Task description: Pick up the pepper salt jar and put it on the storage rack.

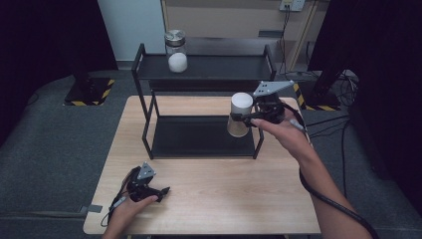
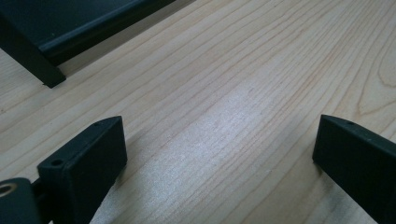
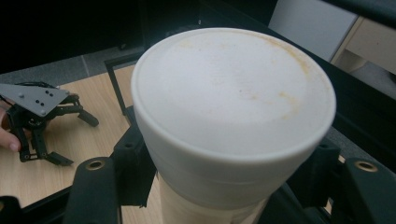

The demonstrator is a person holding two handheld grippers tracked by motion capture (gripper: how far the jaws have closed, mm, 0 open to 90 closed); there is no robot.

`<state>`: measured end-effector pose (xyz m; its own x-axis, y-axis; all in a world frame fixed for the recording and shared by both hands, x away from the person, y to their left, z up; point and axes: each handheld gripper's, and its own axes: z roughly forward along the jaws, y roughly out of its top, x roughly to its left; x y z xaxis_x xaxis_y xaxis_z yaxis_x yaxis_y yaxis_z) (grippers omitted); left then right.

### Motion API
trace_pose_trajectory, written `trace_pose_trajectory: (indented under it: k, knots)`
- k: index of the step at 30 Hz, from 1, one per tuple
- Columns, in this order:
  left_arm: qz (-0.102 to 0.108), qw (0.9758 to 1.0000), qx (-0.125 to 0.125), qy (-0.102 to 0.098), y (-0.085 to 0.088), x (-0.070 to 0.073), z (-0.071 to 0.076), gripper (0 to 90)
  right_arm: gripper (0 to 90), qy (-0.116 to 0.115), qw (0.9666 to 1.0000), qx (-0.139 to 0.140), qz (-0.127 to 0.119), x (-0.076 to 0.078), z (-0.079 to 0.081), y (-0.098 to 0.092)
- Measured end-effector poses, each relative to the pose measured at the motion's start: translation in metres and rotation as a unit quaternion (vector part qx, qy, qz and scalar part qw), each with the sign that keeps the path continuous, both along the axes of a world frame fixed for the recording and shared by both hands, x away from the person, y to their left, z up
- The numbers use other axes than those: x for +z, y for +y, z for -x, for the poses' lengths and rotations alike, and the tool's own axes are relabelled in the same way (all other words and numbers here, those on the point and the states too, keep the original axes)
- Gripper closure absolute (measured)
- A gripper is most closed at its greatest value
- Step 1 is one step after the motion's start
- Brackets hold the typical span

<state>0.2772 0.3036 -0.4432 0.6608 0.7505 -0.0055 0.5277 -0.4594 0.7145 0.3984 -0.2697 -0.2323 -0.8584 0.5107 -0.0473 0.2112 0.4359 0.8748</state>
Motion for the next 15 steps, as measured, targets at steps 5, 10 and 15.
trace_pose_trajectory:
  k: [5,10,15]
  knots:
    - [0.0,1.0,0.0,0.0,0.0,0.0,0.0,1.8,35.8,-0.001,1.0,-0.001,0.002,0.012,0.001,-0.001]
    - [-0.002,1.0,-0.001,0.0,0.0,0.0,0.0,1.8,35.8,0.0,1.0,-0.004,0.0,0.023,0.002,-0.002]
    - [-0.001,1.0,-0.001,0.0,0.0,0.0,0.0,1.8,35.8,0.0,1.0,-0.003,0.003,0.036,0.002,-0.001]
